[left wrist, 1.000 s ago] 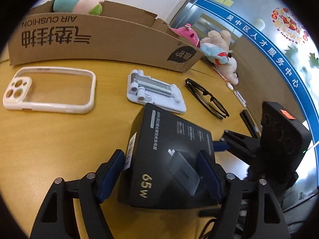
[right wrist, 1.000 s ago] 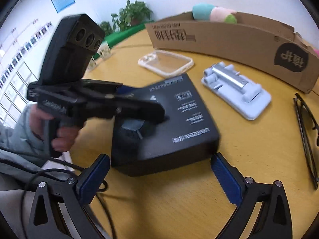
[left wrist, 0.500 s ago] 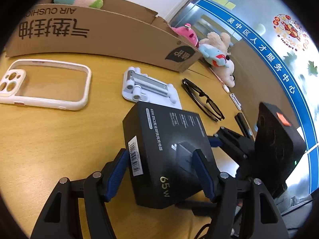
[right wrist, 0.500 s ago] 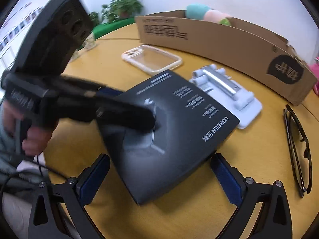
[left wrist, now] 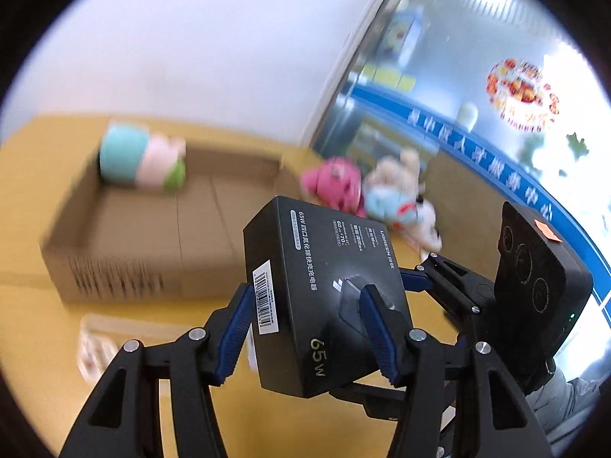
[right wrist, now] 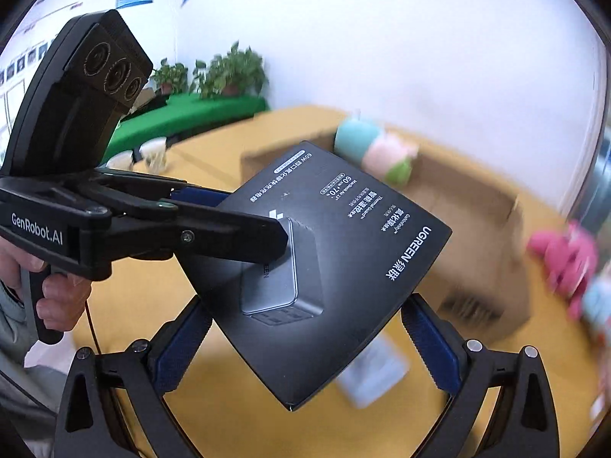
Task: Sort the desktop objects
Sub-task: 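Grasp the black charger box with the left gripper, then carry the charger box into the cardboard box and open the left gripper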
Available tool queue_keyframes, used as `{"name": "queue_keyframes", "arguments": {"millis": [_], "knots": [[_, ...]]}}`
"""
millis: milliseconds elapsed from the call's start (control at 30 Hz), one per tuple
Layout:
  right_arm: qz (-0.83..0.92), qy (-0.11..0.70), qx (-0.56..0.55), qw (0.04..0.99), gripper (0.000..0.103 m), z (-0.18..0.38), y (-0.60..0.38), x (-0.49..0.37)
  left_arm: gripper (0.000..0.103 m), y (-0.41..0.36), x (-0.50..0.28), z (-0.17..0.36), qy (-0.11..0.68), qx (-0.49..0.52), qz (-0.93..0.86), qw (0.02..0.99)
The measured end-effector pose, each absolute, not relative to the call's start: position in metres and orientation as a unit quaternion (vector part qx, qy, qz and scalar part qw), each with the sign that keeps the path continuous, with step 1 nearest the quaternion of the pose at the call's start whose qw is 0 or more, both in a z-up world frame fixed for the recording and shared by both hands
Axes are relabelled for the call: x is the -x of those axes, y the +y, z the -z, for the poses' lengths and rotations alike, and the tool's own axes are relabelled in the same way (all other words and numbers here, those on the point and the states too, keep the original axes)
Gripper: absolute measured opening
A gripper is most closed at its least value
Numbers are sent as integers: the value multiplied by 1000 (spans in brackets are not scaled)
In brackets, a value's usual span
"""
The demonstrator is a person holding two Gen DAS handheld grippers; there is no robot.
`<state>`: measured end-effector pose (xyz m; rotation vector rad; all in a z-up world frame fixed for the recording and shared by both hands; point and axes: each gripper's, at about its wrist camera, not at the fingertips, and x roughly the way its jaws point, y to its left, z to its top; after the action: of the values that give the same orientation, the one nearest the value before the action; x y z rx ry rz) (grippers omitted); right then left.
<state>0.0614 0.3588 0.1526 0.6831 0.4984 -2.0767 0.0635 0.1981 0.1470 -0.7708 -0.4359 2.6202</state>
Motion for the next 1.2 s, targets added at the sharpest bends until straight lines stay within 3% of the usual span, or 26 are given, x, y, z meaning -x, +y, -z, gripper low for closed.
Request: {"name": "queue_keyframes", "arguments": {"millis": [400,600,867,1200], "knots": [[851,217,-152,454,100,-294,308,37,56,163,18,-276,-81,154,-971,165],[853,204,-154,455,100,-323,295,95,56,158,74,-292,-68,162,-971,159],[841,197,-229,449,100,-291,278,201,56,150,179,-245,-91,236,-953,168],[786,165,-385,455,100,-158,250,327,56,150,283,-124,-146,394,-898,132]]}}
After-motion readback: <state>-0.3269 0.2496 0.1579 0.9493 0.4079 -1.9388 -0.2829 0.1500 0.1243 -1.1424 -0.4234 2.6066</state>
